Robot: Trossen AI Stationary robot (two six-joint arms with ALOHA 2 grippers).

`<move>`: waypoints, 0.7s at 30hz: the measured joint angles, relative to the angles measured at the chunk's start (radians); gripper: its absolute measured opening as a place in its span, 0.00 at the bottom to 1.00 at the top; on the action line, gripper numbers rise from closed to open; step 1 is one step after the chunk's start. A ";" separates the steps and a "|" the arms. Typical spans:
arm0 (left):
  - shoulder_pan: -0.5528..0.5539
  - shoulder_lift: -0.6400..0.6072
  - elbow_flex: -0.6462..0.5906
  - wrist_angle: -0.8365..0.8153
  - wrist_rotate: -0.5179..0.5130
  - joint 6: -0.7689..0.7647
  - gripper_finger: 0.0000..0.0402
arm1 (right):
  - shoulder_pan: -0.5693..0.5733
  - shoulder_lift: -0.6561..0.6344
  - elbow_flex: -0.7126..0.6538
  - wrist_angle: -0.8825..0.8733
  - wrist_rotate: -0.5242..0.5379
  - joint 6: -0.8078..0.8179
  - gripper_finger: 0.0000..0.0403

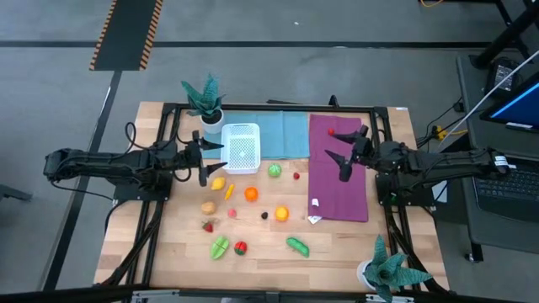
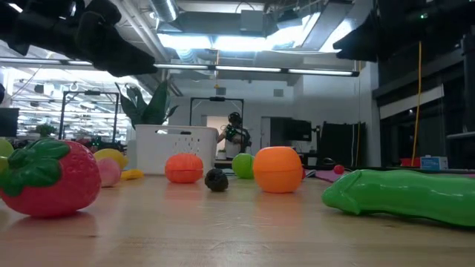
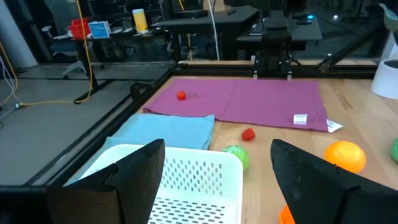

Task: Pick and placing Produce into tupperware
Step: Put the red cherry into the white basket

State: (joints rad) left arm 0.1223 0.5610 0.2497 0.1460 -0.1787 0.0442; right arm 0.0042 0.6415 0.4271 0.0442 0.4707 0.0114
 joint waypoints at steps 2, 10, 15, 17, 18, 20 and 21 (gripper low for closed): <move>0.000 0.003 0.000 -0.002 0.000 -0.009 0.71 | 0.000 0.000 0.000 -0.050 -0.001 0.043 0.71; 0.000 0.040 0.000 -0.008 0.000 -0.009 0.71 | 0.000 0.036 -0.001 -0.226 0.032 0.258 0.71; 0.000 0.041 0.000 -0.006 0.000 -0.009 0.71 | 0.000 0.073 -0.001 -0.301 0.104 0.302 0.71; 0.000 0.041 0.000 -0.005 0.000 -0.009 0.71 | -0.001 0.088 -0.001 -0.328 0.146 0.318 0.71; 0.000 0.041 0.000 -0.005 0.000 -0.009 0.71 | -0.004 0.096 -0.001 -0.331 0.161 0.335 0.71; 0.000 0.041 0.000 -0.005 0.000 -0.009 0.71 | -0.025 0.111 0.007 -0.356 0.162 0.388 0.71; 0.000 0.041 0.000 -0.005 0.000 -0.009 0.71 | -0.038 0.122 0.019 -0.380 0.161 0.423 0.71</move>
State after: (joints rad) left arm 0.1223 0.6022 0.2497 0.1410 -0.1783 0.0349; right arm -0.0335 0.7638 0.4463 -0.3361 0.6317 0.4344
